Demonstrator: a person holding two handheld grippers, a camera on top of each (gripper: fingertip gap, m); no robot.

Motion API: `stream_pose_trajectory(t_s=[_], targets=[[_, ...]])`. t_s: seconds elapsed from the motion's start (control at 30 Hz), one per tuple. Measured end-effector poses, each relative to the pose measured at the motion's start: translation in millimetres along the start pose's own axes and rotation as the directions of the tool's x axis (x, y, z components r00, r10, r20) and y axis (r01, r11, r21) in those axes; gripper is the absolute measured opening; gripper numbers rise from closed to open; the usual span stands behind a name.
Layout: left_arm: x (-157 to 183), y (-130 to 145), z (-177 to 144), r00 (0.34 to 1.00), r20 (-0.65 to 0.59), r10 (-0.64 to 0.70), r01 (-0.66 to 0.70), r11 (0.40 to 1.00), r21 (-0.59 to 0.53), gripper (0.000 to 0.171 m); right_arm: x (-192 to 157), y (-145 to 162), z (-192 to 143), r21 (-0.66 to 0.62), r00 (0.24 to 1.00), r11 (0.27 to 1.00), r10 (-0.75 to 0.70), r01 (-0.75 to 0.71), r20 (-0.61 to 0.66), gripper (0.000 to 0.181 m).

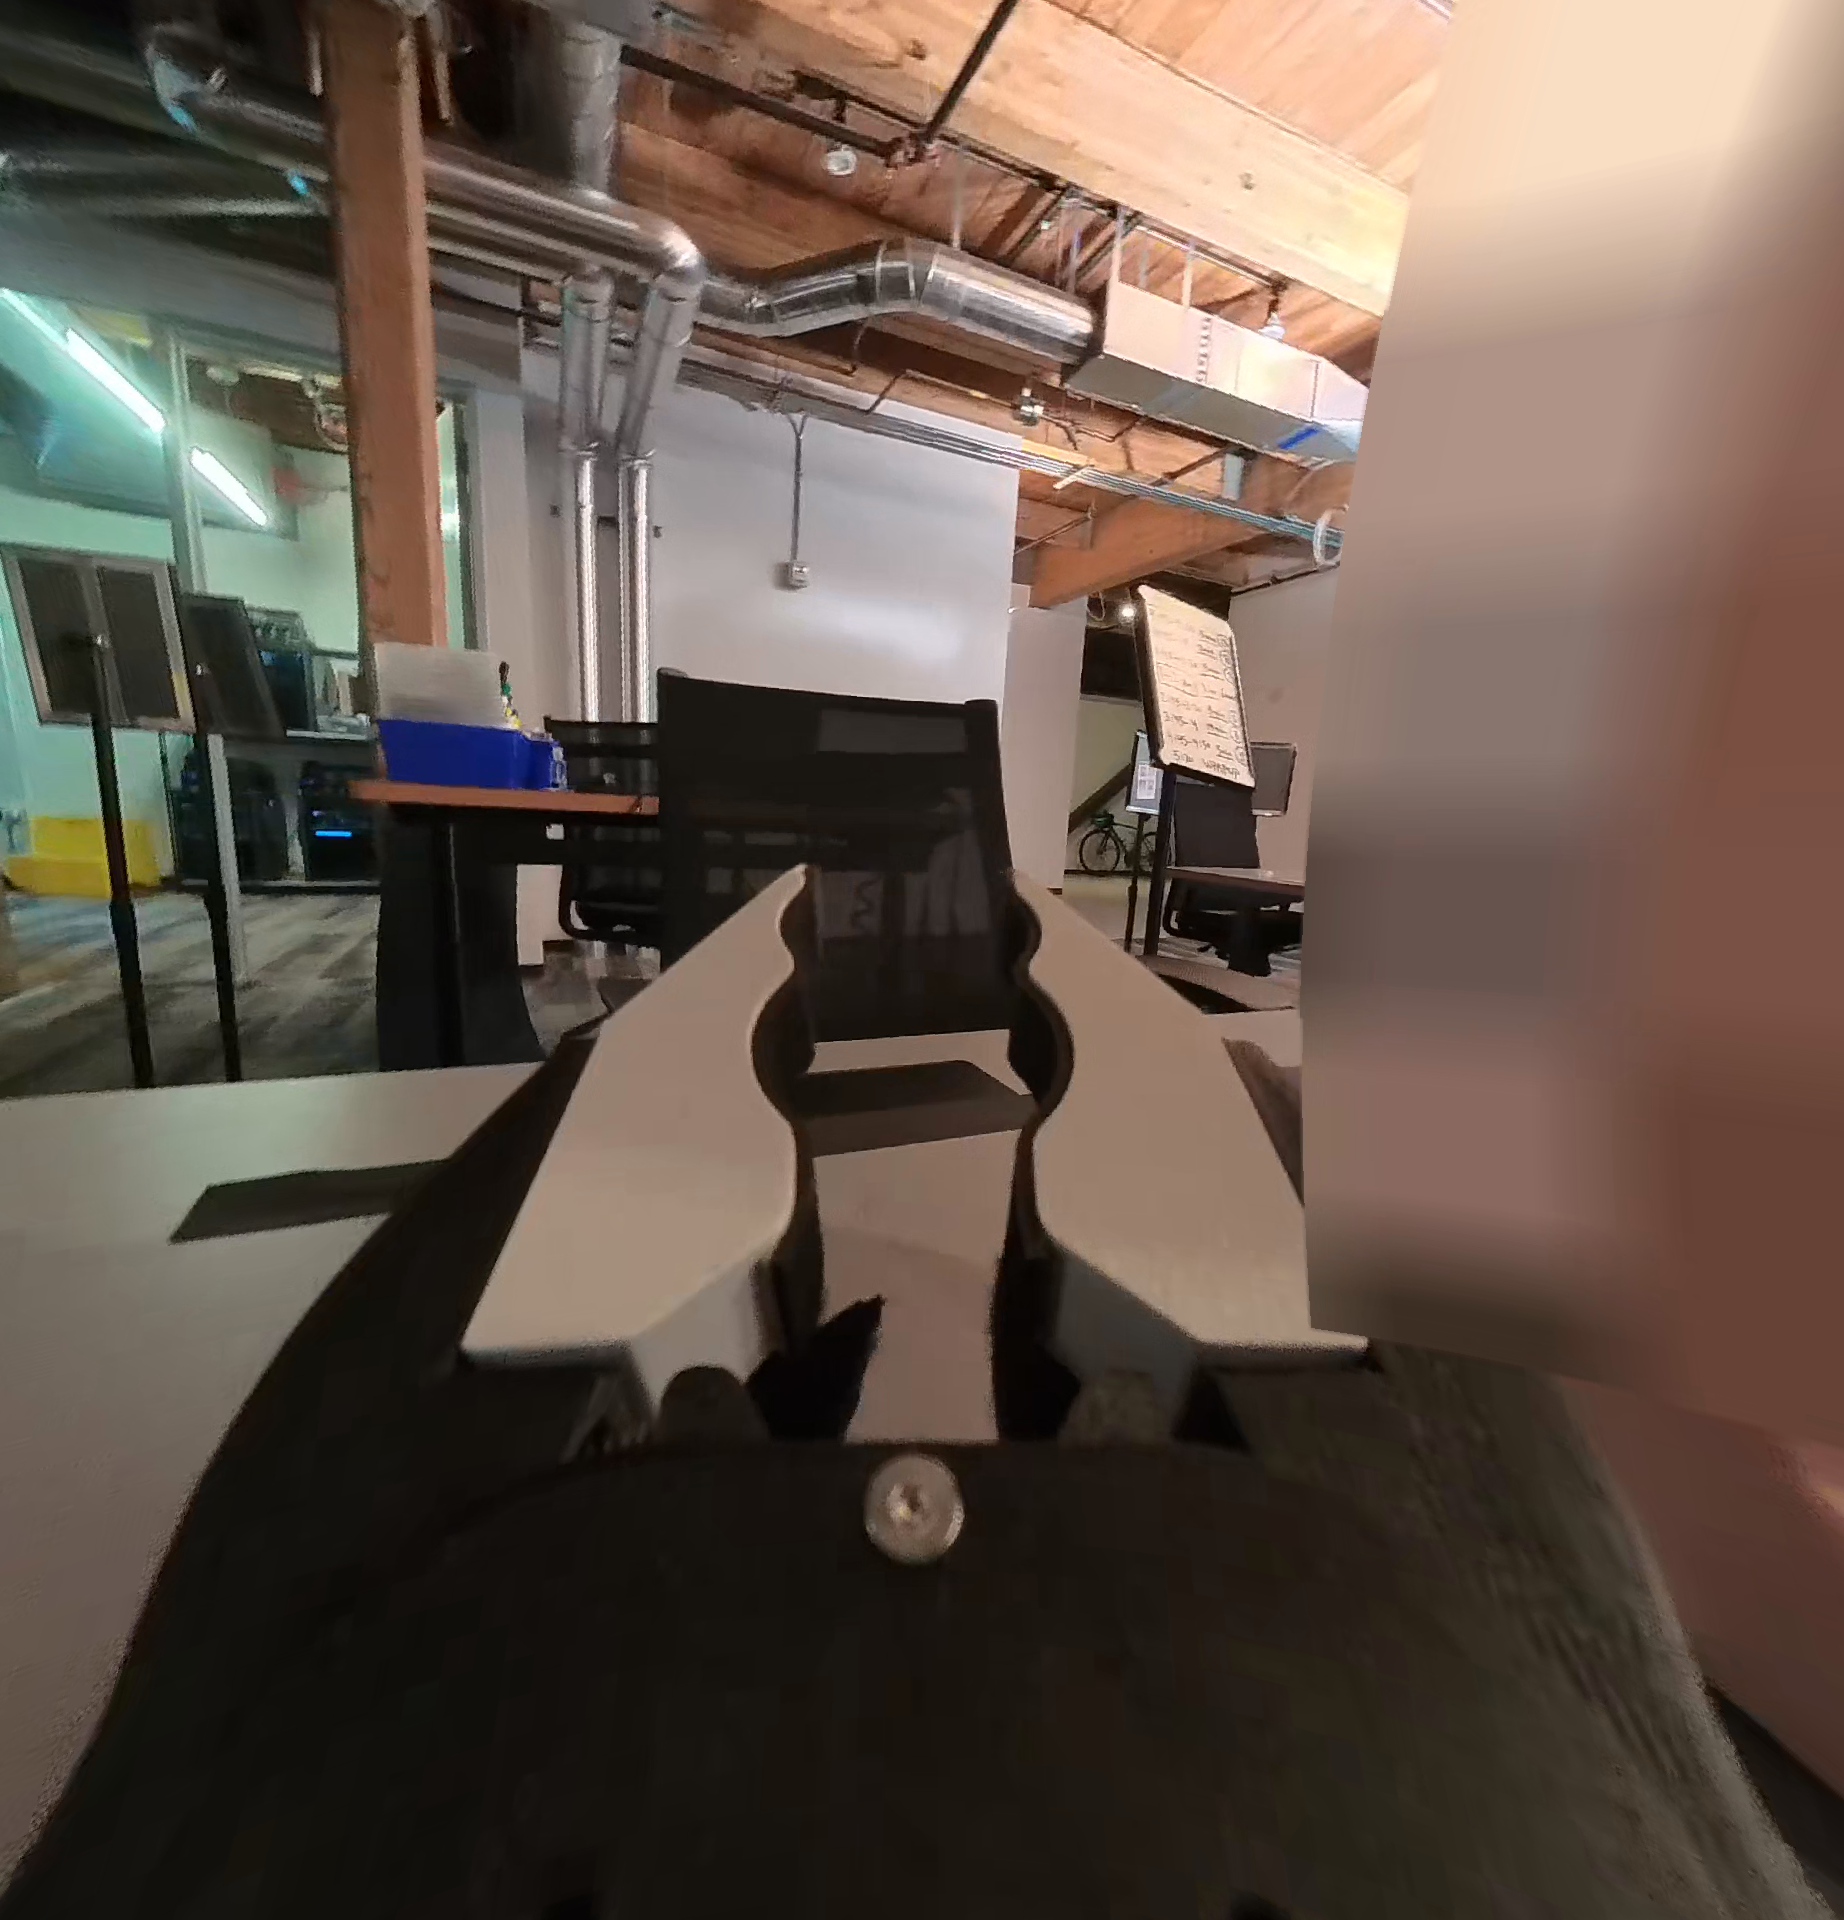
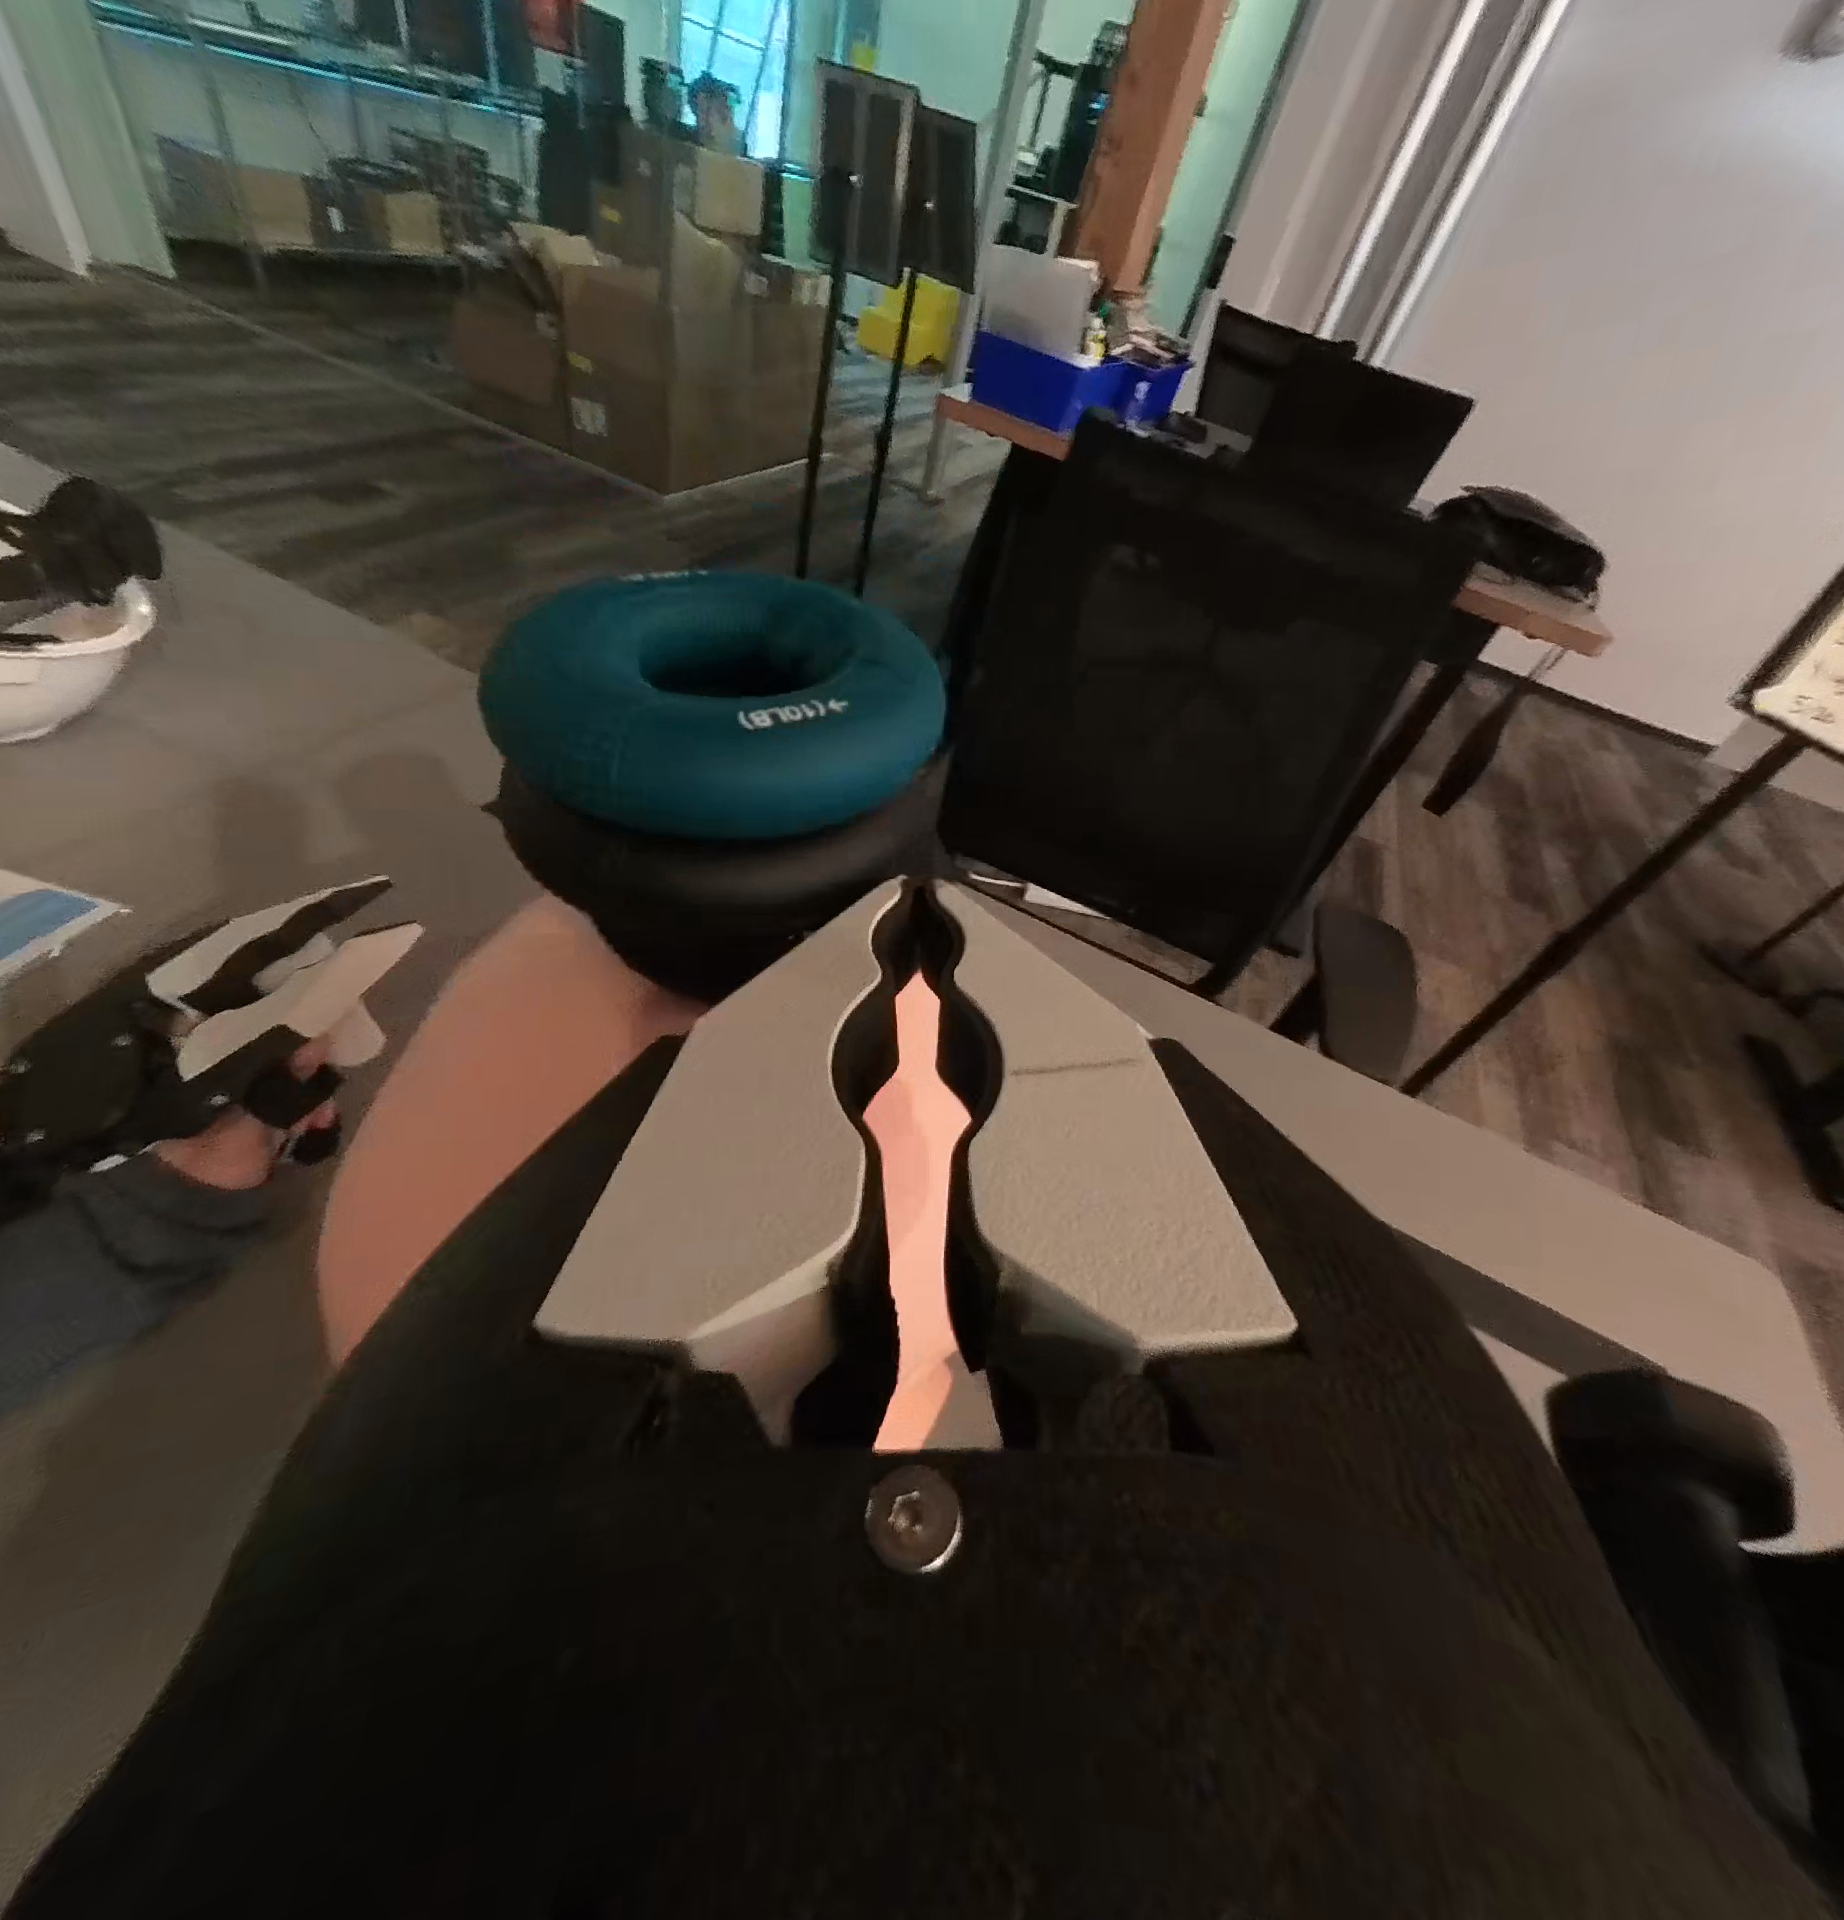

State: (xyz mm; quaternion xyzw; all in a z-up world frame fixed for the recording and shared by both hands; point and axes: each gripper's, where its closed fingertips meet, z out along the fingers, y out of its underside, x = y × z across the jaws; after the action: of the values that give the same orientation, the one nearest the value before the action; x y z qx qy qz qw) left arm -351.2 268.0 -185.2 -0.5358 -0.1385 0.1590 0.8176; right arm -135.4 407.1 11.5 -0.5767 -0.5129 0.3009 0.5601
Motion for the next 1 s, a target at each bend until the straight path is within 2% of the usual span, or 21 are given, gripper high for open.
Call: stream_pose_trajectory(t_s=[0.17, 0.3, 0.4, 0.5, 0.6, 0.73, 0.8, 0.9, 1.0], targets=[[-6, 0, 0, 1.000, 0.013, -0.012, 0.012, 1.000, -0.002, 0.032, -10, -6, 7, -0.013, 0.999, 0.999, -0.038, 0.038, 0.021, 0.000], [-15, -1, -1, 0.999, 0.033, -0.016, 0.016, 1.000, 0.001, 0.032, -32, -22, 11, 0.014, 0.993, 0.997, -0.080, 0.079, 0.085, 0.000], [-26, -2, -2, 0.998, 0.059, -0.010, 0.010, 1.000, 0.001, 0.032, -40, -29, 14, 0.005, 0.986, 0.989, -0.146, 0.146, 0.077, 0.000], [-42, -2, -3, 0.995, 0.096, -0.018, 0.019, 1.000, 0.000, 0.032, -38, -36, 3, 0.050, 0.986, 0.985, -0.167, 0.167, 0.015, 0.000], [-59, -5, -6, 0.990, 0.137, -0.017, 0.017, 1.000, 0.005, 0.032, -31, -41, -22, 0.150, 0.985, 0.976, -0.146, 0.158, -0.089, 0.000], [-73, -2, -5, 0.988, 0.148, -0.040, 0.042, 0.999, -0.011, 0.032, -42, -39, -46, 0.283, 0.974, 0.941, -0.136, 0.183, -0.179, 0.000], [-76, 0, -5, 0.984, 0.155, -0.084, 0.087, 0.996, -0.008, 0.032, -45, -43, -59, 0.383, 0.950, 0.894, -0.122, 0.231, -0.286, 0.000], [-73, 2, -6, 0.983, 0.149, -0.105, 0.108, 0.994, -0.014, 0.032, -69, -54, -80, 0.568, 0.907, 0.749, -0.102, 0.341, -0.409, 0.000], [-67, 2, -8, 0.985, 0.139, -0.104, 0.107, 0.994, -0.018, 0.032, -92, -61, -92, 0.646, 0.861, 0.625, -0.087, 0.439, -0.501, 0.000]])
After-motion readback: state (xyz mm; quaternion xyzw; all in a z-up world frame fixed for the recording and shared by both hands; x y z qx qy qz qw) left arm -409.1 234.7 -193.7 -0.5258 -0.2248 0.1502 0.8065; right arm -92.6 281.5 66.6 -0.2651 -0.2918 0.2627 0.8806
